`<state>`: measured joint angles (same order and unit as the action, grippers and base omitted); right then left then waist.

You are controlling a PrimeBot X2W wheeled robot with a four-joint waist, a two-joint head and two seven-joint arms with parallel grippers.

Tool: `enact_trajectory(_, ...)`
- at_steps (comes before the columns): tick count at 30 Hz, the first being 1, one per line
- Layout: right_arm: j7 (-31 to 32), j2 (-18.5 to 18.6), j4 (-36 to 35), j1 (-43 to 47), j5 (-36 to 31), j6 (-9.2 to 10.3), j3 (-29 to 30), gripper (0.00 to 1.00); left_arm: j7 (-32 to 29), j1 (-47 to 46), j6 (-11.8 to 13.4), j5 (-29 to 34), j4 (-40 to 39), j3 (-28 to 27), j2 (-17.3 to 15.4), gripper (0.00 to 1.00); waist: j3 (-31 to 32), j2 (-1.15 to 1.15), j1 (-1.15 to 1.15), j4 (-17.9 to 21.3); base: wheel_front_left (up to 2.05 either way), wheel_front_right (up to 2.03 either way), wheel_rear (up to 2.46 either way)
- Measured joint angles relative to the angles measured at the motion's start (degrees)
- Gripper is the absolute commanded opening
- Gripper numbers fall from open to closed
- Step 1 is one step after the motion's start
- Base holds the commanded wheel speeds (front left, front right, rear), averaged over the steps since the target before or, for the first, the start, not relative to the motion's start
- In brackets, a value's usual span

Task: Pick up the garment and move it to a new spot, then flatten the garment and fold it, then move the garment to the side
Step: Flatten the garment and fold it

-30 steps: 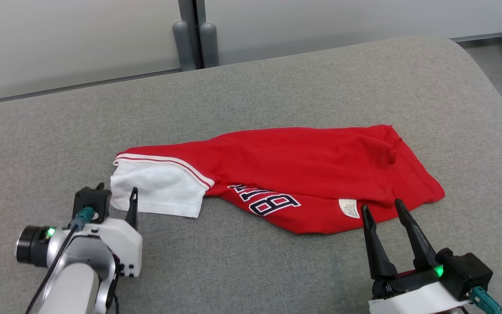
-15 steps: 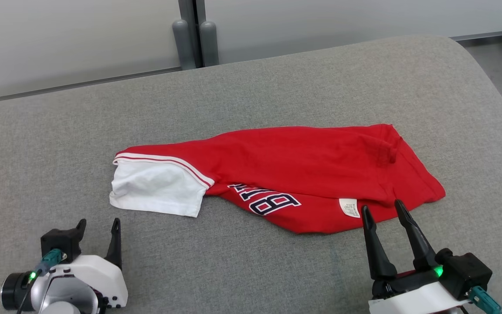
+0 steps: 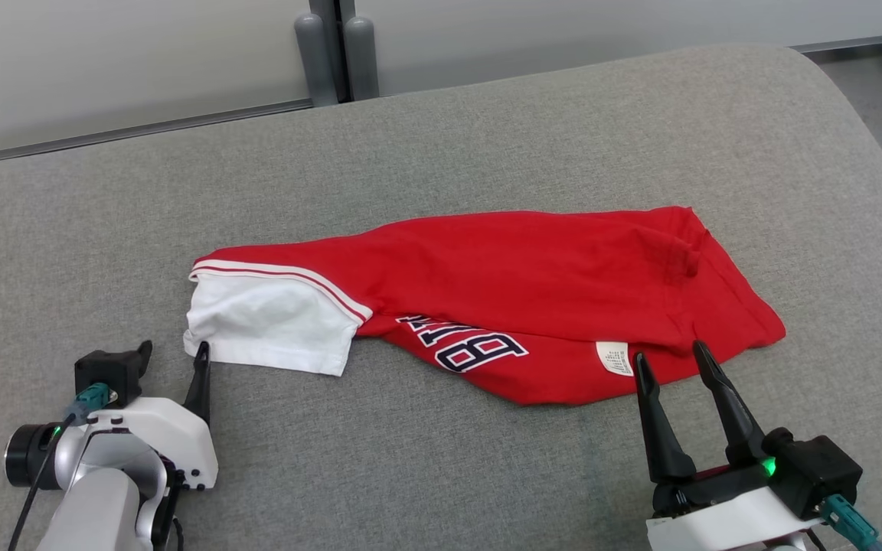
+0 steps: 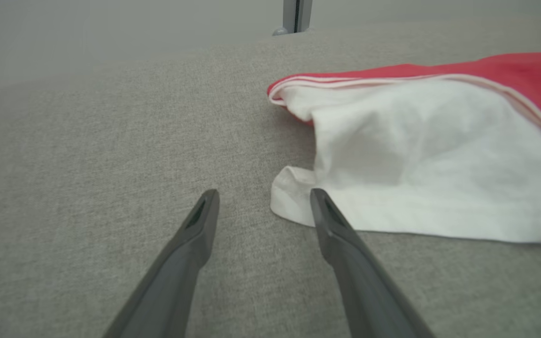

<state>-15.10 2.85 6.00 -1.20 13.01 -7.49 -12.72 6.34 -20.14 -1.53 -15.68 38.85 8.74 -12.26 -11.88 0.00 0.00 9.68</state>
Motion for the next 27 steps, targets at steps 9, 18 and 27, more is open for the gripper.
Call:
enact_trajectory(9,-0.01,-0.01,0.02,-0.19,-0.57,0.00,-0.30,1.00,0.80,-5.14,-2.99,0.04,9.66,2.42,0.23,0.00,-0.42,0.00,0.00,0.52,0.00,0.00,0.00)
enact_trajectory(18,0.00,-0.09,0.24,0.21,-0.29,-0.01,1.05,1.00,5.38,-5.83,-4.21,-0.67,12.59,3.65,1.09,0.00,1.52,0.00,0.00,0.27,0.00,0.00,0.00)
enact_trajectory(27,0.00,-0.02,8.87,0.24,0.74,0.00,5.73,1.00,7.64,-4.39,-3.86,-1.92,6.77,2.34,0.16,0.00,3.13,0.00,0.00,-0.39,0.00,0.00,0.00)
